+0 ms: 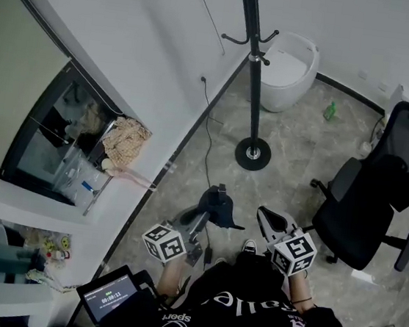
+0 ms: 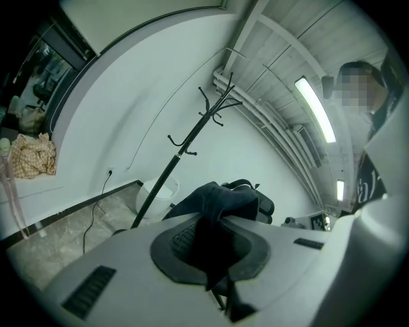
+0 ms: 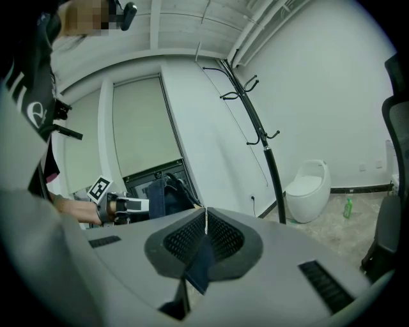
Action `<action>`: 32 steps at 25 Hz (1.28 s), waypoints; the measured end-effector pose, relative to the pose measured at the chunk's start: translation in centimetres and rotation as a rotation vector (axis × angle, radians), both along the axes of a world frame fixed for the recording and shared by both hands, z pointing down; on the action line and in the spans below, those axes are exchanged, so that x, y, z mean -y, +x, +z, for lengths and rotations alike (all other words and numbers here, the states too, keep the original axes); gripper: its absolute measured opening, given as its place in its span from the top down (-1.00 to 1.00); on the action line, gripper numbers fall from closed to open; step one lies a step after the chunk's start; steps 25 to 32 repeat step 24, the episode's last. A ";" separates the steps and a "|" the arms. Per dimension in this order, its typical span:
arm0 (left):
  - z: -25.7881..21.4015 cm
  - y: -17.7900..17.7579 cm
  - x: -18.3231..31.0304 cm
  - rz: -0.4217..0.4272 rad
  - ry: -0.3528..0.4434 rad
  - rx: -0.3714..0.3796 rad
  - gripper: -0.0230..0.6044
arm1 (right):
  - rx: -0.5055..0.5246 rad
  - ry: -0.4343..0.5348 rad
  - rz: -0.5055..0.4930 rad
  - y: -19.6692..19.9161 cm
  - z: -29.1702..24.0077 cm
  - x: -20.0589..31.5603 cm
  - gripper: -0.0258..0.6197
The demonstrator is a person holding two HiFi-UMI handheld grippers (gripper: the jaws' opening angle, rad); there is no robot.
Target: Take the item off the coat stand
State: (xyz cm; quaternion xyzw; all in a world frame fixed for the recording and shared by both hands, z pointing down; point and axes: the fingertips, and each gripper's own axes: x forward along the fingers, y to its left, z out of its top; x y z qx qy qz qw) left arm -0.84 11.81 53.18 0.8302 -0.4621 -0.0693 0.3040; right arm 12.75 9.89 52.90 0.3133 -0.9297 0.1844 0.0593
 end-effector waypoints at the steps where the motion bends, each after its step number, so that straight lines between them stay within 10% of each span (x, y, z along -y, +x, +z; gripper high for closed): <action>1: 0.0 -0.5 -0.5 0.001 0.000 0.002 0.87 | 0.000 -0.001 0.000 -0.5 -0.2 -0.4 0.86; 32: 0.2 -3.6 -6.4 0.077 0.006 -0.004 0.87 | -0.020 0.019 0.054 -3.7 -0.8 -7.3 0.86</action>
